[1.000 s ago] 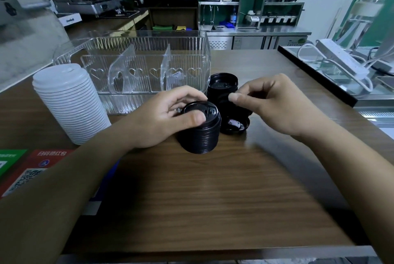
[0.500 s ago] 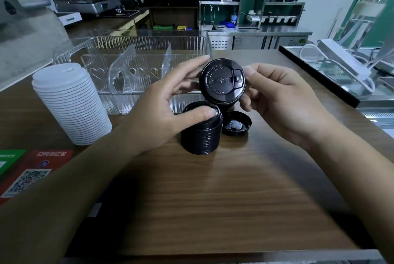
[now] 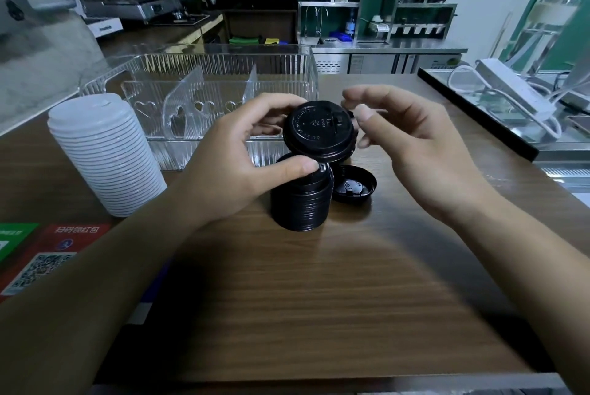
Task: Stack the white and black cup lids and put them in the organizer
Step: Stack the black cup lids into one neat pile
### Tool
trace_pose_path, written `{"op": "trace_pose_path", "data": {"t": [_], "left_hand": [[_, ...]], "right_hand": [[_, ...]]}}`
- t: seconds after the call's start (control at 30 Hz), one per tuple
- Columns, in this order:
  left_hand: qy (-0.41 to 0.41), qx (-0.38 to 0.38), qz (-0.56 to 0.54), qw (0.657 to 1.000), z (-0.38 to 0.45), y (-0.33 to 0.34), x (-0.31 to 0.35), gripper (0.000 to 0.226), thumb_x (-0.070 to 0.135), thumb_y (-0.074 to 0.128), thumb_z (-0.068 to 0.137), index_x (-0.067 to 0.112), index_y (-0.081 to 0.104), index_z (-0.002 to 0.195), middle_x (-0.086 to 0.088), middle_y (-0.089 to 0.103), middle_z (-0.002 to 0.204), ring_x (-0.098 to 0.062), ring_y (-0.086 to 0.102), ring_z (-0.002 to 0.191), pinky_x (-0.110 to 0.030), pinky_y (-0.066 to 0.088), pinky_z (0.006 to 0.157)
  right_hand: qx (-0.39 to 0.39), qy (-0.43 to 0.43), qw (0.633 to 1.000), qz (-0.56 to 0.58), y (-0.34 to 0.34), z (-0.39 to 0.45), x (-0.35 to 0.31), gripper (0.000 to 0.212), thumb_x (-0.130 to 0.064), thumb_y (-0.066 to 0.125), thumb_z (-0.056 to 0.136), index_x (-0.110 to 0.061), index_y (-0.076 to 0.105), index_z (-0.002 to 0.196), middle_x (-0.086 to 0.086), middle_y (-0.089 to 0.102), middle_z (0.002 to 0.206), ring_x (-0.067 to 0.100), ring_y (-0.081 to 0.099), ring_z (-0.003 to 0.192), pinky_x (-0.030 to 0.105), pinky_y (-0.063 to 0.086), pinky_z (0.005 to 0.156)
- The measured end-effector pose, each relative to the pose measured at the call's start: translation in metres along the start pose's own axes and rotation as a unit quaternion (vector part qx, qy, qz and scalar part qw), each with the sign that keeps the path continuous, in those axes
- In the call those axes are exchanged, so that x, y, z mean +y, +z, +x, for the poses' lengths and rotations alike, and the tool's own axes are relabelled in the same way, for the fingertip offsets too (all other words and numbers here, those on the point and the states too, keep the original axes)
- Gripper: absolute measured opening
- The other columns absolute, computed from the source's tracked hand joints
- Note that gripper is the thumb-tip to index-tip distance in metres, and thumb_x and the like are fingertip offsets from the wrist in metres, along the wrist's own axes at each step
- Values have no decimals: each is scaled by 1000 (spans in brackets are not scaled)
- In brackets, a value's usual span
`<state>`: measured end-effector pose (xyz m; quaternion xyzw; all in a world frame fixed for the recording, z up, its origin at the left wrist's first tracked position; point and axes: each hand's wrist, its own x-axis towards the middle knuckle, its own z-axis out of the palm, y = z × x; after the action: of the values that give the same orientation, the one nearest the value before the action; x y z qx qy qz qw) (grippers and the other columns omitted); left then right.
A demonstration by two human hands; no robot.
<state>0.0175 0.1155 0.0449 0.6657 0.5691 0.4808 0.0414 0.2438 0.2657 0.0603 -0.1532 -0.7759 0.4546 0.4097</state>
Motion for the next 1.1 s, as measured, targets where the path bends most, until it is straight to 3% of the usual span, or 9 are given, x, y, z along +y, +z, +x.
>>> {"op": "trace_pose_path", "data": {"t": [0.13, 0.27, 0.37, 0.53, 0.73, 0.87, 1.1], "left_hand": [[-6, -7, -16, 1000, 0, 0, -1, 66, 29, 94, 93, 16, 66, 151, 4, 75, 145, -24, 71, 140, -52, 56, 120], [-25, -49, -1, 998, 0, -2, 0, 62, 31, 92, 94, 21, 67, 150, 10, 74, 143, -17, 69, 141, -50, 57, 118], [-55, -93, 9, 994, 0, -3, -1, 77, 42, 96, 89, 32, 61, 157, 16, 70, 149, -10, 63, 147, -49, 55, 120], [-121, -175, 12, 977, -1, -6, -4, 115, 66, 103, 73, 62, 36, 166, 16, 63, 159, 2, 55, 153, -44, 44, 132], [-151, -188, 1, 970, -2, -2, -3, 113, 61, 103, 77, 66, 30, 164, 15, 70, 152, -2, 61, 149, -48, 45, 131], [-153, -191, -15, 969, -3, 0, -1, 111, 50, 103, 81, 60, 31, 165, 18, 76, 140, -2, 74, 131, -48, 53, 123], [-159, -197, -36, 967, -4, 2, -2, 114, 48, 102, 83, 58, 28, 170, 20, 74, 146, -5, 72, 136, -50, 51, 125]], "right_hand": [[-89, -52, 993, -56, 0, -5, -3, 55, -26, 81, 97, -18, 65, 150, -9, 73, 144, 11, 67, 136, 40, 55, 113], [-110, -62, 987, -100, 2, -4, 7, 55, -26, 88, 95, -18, 69, 146, -3, 77, 134, 27, 72, 125, 53, 53, 114], [-97, -57, 987, -115, 1, -5, 7, 51, -28, 88, 93, -18, 73, 140, -6, 80, 128, 21, 75, 119, 49, 55, 112], [-122, -44, 981, -143, 4, -8, 5, 47, -31, 88, 92, -22, 75, 137, -14, 81, 120, 10, 76, 113, 38, 58, 106], [-150, -47, 975, -156, 11, -12, 7, 50, -31, 91, 90, -20, 75, 137, -14, 81, 121, 5, 74, 117, 33, 56, 108], [-161, -56, 972, -161, 13, -11, 9, 51, -34, 89, 92, -22, 75, 140, -17, 76, 134, 1, 69, 128, 37, 54, 115], [-168, -41, 974, -148, 14, -12, 7, 46, -32, 85, 96, -24, 75, 139, -21, 78, 131, 0, 71, 124, 33, 54, 114]]}}
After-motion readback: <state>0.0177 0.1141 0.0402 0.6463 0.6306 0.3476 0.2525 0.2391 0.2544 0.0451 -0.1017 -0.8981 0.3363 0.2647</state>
